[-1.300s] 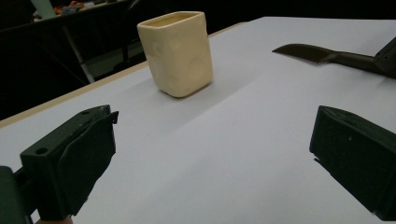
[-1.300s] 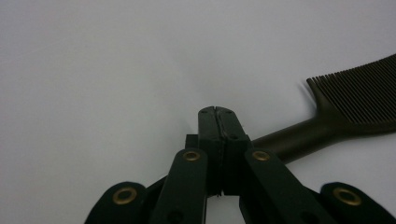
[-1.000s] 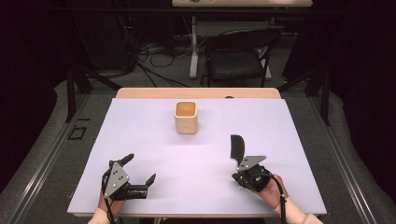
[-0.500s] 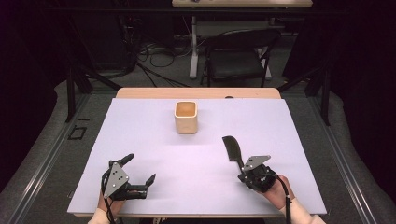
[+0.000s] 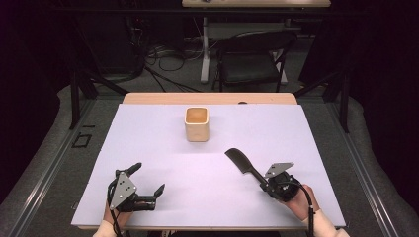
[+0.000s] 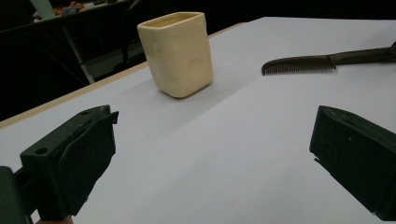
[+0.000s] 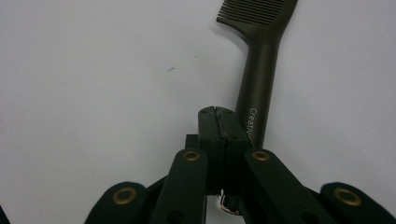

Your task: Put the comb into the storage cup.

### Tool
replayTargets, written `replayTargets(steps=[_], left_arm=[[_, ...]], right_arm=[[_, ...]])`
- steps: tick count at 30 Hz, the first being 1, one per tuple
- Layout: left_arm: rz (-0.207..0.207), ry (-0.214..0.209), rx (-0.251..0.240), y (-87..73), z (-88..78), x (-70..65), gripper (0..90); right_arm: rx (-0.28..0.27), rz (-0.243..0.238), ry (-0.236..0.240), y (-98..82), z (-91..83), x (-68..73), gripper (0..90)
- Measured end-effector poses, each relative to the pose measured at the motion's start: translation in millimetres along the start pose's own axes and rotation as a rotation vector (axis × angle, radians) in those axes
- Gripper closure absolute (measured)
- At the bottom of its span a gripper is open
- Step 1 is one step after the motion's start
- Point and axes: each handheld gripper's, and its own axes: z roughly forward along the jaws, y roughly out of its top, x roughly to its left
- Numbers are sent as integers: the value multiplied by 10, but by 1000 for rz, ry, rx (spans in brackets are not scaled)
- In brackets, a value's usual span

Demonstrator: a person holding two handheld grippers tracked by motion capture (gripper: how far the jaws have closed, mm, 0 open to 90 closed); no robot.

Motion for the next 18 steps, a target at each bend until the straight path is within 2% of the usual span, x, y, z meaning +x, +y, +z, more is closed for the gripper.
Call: replayTargets(steps=[6, 14, 18], left_arm=[[-7, 1, 0, -5, 2, 3, 1], [-8, 4, 1, -5, 1, 3, 2], [-6, 5, 5, -7, -2, 10, 1]], right_arm=[[6, 10, -19, -16, 8, -31, 899], [27, 1, -63, -20, 6, -74, 895], [30, -4, -68, -21, 7, -92, 886]])
